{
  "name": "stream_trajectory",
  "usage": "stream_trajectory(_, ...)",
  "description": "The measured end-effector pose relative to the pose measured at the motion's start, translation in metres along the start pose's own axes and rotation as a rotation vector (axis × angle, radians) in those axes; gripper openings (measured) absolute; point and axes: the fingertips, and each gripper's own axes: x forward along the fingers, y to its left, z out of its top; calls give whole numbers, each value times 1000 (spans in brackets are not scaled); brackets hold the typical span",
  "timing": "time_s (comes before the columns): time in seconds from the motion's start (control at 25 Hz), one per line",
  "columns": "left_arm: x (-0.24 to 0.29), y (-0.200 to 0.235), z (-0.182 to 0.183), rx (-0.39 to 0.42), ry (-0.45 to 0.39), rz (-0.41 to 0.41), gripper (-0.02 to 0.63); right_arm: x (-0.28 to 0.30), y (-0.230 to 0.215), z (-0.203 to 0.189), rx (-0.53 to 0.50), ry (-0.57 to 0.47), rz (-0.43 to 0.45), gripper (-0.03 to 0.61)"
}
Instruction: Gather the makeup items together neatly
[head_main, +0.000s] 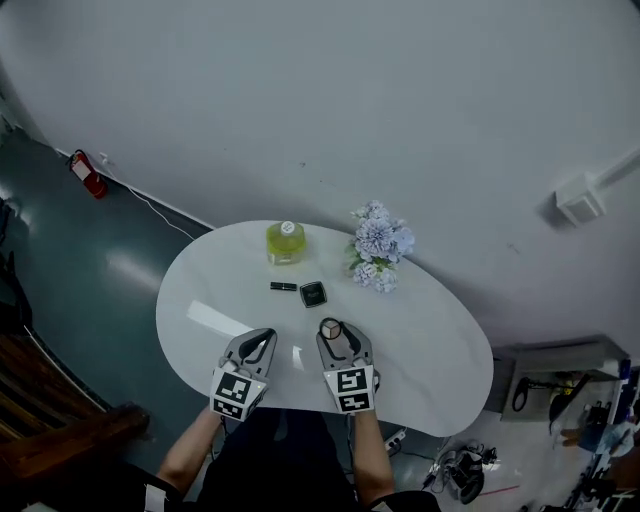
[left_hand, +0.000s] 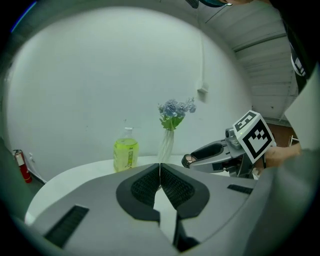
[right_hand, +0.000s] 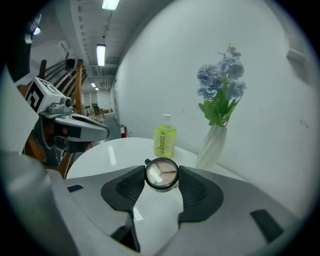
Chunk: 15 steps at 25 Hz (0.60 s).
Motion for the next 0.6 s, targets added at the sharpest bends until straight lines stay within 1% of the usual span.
stream_trajectory(0.2, 10, -41, 12, 67, -15, -99, 20, -40, -21, -18, 56, -11, -99, 230)
stream_trajectory(0.32, 21, -64, 15, 94, -12, -178, 20, -62, -34, -31, 105, -8, -172, 230)
stream_trajectory(0.6, 44, -122, 15, 140, 5, -296, 20, -107, -64, -66, 174, -5, -268, 230)
